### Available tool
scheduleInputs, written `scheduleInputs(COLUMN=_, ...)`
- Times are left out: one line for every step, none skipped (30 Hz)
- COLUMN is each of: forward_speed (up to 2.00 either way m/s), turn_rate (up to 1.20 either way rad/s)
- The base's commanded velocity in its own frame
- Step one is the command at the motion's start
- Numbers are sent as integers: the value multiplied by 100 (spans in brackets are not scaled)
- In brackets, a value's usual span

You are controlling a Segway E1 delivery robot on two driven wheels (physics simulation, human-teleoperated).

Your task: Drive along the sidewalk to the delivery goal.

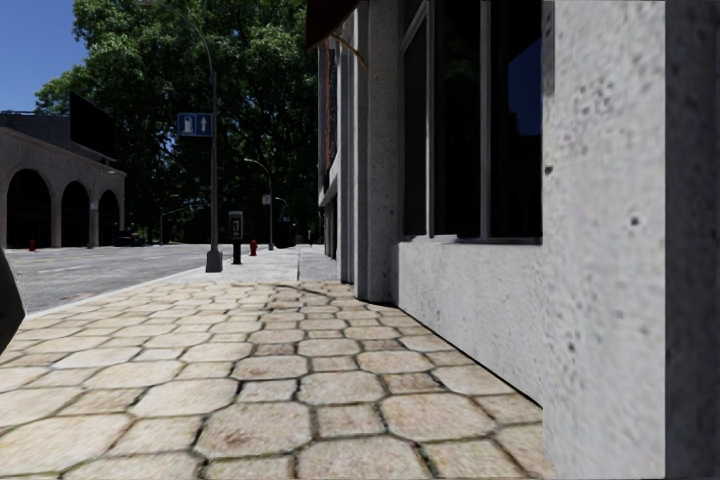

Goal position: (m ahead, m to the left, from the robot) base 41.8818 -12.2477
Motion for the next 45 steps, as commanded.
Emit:
scheduleInputs(forward_speed=200, turn_rate=4)
scheduleInputs(forward_speed=200, turn_rate=4)
scheduleInputs(forward_speed=200, turn_rate=30)
scheduleInputs(forward_speed=200, turn_rate=36)
scheduleInputs(forward_speed=200, turn_rate=38)
scheduleInputs(forward_speed=200, turn_rate=51)
scheduleInputs(forward_speed=200, turn_rate=53)
scheduleInputs(forward_speed=200, turn_rate=53)
scheduleInputs(forward_speed=200, turn_rate=53)
scheduleInputs(forward_speed=200, turn_rate=53)
scheduleInputs(forward_speed=200, turn_rate=50)
scheduleInputs(forward_speed=200, turn_rate=50)
scheduleInputs(forward_speed=200, turn_rate=8)
scheduleInputs(forward_speed=200, turn_rate=0)
scheduleInputs(forward_speed=200, turn_rate=0)
scheduleInputs(forward_speed=200, turn_rate=0)
scheduleInputs(forward_speed=200, turn_rate=0)
scheduleInputs(forward_speed=200, turn_rate=0)
scheduleInputs(forward_speed=200, turn_rate=0)
scheduleInputs(forward_speed=200, turn_rate=3)
scheduleInputs(forward_speed=200, turn_rate=3)
scheduleInputs(forward_speed=200, turn_rate=12)
scheduleInputs(forward_speed=200, turn_rate=15)
scheduleInputs(forward_speed=200, turn_rate=10)
scheduleInputs(forward_speed=200, turn_rate=10)
scheduleInputs(forward_speed=200, turn_rate=0)
scheduleInputs(forward_speed=200, turn_rate=0)
scheduleInputs(forward_speed=200, turn_rate=0)
scheduleInputs(forward_speed=200, turn_rate=0)
scheduleInputs(forward_speed=200, turn_rate=0)
scheduleInputs(forward_speed=200, turn_rate=0)
scheduleInputs(forward_speed=200, turn_rate=0)
scheduleInputs(forward_speed=200, turn_rate=2)
scheduleInputs(forward_speed=200, turn_rate=18)
scheduleInputs(forward_speed=200, turn_rate=32)
scheduleInputs(forward_speed=200, turn_rate=32)
scheduleInputs(forward_speed=200, turn_rate=44)
scheduleInputs(forward_speed=200, turn_rate=49)
scheduleInputs(forward_speed=200, turn_rate=48)
scheduleInputs(forward_speed=200, turn_rate=48)
scheduleInputs(forward_speed=200, turn_rate=35)
scheduleInputs(forward_speed=200, turn_rate=0)
scheduleInputs(forward_speed=200, turn_rate=0)
scheduleInputs(forward_speed=200, turn_rate=0)
scheduleInputs(forward_speed=200, turn_rate=0)
